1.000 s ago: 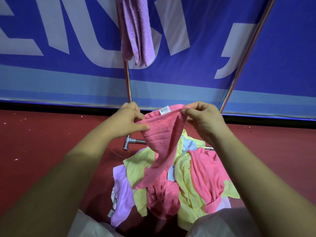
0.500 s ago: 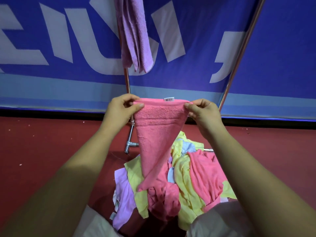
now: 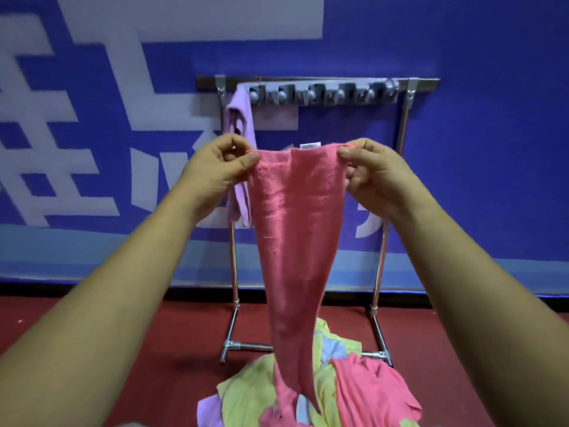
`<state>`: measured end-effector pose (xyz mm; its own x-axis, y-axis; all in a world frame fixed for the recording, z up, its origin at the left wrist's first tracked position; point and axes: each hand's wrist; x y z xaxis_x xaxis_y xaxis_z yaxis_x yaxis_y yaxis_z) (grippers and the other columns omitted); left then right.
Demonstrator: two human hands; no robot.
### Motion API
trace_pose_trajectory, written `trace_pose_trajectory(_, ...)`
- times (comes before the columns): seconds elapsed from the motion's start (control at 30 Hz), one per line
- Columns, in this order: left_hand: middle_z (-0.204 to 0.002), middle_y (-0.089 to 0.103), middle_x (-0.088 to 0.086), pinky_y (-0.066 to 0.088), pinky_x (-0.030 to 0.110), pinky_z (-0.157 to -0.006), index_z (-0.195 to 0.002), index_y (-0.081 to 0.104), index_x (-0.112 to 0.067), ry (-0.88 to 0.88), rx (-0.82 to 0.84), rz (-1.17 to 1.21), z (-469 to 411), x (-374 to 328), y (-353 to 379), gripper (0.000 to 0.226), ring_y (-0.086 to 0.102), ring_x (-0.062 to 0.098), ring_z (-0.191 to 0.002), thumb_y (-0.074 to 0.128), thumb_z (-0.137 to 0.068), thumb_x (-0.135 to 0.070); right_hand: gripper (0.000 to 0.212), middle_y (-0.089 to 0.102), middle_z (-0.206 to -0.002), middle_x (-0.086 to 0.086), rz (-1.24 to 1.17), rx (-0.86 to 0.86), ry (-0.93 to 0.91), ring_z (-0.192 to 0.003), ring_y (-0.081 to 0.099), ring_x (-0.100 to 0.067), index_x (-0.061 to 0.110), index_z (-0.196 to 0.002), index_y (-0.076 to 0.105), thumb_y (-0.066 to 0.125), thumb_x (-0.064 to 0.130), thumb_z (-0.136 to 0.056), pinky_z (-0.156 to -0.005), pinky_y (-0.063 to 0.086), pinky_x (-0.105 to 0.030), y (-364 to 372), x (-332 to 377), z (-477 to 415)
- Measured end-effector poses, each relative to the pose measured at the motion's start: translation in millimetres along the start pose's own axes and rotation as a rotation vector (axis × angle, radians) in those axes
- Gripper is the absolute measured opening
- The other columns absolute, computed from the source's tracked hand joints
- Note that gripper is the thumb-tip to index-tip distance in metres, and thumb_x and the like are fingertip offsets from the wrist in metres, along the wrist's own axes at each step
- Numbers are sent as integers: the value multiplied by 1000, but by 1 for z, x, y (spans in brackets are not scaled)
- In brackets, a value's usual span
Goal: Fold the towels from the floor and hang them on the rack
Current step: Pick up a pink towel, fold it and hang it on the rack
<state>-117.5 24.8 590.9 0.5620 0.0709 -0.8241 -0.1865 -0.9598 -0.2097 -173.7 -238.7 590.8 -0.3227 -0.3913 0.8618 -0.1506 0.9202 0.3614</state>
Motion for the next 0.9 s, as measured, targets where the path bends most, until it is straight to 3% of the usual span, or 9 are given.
trace_pose_trajectory(0.07,-66,63,0,48,17,-62,-82,62,-13,20,66,-114,-5,-16,-3,13,56,4,-58,69,-87,-4,26,54,-61,-4,90,38,57,-56,51,-15,12,-67,58,62,0,-90,-59,45,-26,-4,13,1)
trace_pose_trajectory(0.17,-74,66,9,52,25,-70,-84,64,-9,-16,95,-402,-7,-19,-6,10,61,4,-62,72,-85,-3,25,59,-64,-6,500,-202,59,-60,55,-15,12,-68,59,72,0,-85,-60,48,-26,-13,7,1)
trace_pose_trajectory(0.3,-72,64,2,52,28,-75,-88,65,-17,-13,81,-460,-12,-30,-7,14,59,7,-66,75,-84,-9,18,67,-74,-11,523,-253,-73,-69,66,-20,9,-74,63,75,-2,-83,-72,58,-34,-9,25,3)
trace_pose_trajectory(0.47,-80,66,-16,41,6,-69,-99,69,-26,15,184,-642,-12,-54,-2,11,59,-9,-70,67,-93,-16,16,66,-78,-7,584,-262,-146,-78,65,-23,10,-86,66,76,-1,-82,-82,57,-40,-5,40,2)
trace_pose_trajectory(0.57,-86,71,-7,48,17,-78,-93,70,-20,-26,265,-583,-9,-63,-5,6,63,2,-77,64,-95,-20,22,66,-85,-9,661,-228,-103,-84,65,-21,3,-105,69,75,0,-84,-89,57,-38,-10,45,3)
trace_pose_trajectory(0.67,-85,68,1,49,26,-76,-94,67,-16,-56,377,-521,-5,-65,-7,7,61,10,-74,61,-96,-20,8,70,-85,-12,770,-196,-77,-83,66,-21,5,-90,73,75,1,-84,-91,59,-42,-13,45,4)
trace_pose_trajectory(0.77,-75,62,1,48,28,-71,-98,64,-16,-42,444,-459,0,-67,-3,5,56,9,-64,60,-96,-15,3,67,-76,-6,810,-201,-78,-72,62,-13,6,-87,71,73,3,-87,-80,58,-34,-12,40,4)
trace_pose_trajectory(0.83,-82,59,7,49,25,-68,-108,63,-16,-70,495,-279,4,-73,0,15,54,13,-68,58,-96,-8,4,65,-74,-2,833,-221,-89,-61,60,-2,8,-91,71,73,8,-88,-61,52,-17,-11,39,5)
trace_pose_trajectory(0.9,-94,64,9,51,21,-73,-113,64,-12,-77,617,-230,9,-82,4,19,58,12,-78,59,-95,-6,4,64,-69,-3,809,-228,-82,-53,57,-1,9,-88,70,74,10,-88,-51,44,-16,-11,36,4)
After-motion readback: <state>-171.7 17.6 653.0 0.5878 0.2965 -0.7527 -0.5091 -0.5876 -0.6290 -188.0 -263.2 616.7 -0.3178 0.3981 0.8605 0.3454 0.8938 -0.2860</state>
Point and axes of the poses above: each hand's wrist, its own z-axis away from the middle knuckle, its own y-axis out of the palm, x = y × z
